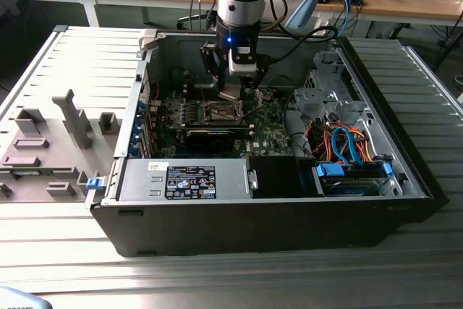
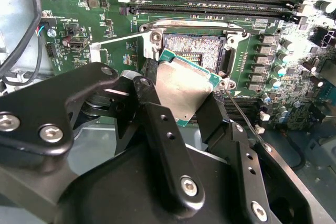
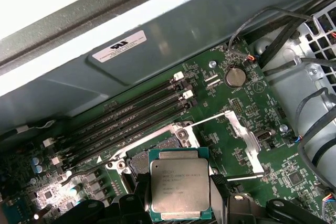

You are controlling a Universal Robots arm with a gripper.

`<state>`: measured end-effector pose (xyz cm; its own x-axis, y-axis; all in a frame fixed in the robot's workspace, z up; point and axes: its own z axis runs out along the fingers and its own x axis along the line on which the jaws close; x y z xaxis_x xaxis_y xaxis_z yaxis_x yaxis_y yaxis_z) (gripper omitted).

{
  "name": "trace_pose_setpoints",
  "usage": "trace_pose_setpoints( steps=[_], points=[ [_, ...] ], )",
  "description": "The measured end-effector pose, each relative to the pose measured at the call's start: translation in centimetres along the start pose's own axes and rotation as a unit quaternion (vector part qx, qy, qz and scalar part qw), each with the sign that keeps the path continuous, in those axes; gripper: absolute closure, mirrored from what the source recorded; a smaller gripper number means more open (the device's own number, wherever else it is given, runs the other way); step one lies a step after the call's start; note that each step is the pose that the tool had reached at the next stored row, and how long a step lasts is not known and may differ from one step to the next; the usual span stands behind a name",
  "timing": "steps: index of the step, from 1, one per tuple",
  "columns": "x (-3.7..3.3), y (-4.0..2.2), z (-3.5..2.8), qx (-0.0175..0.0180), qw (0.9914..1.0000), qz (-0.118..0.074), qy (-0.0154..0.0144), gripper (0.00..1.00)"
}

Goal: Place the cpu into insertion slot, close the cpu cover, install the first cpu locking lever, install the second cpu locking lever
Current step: 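Place the cpu into insertion slot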

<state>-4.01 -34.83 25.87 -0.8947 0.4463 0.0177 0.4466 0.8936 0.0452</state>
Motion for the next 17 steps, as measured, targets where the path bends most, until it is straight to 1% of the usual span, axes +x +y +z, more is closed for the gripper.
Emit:
trace_pose_setpoints(
  steps=[17],
  points=[
    [0.0,0.0,0.04,0.0003,0.99998,0.006,-0.0004,0.45]
  ],
)
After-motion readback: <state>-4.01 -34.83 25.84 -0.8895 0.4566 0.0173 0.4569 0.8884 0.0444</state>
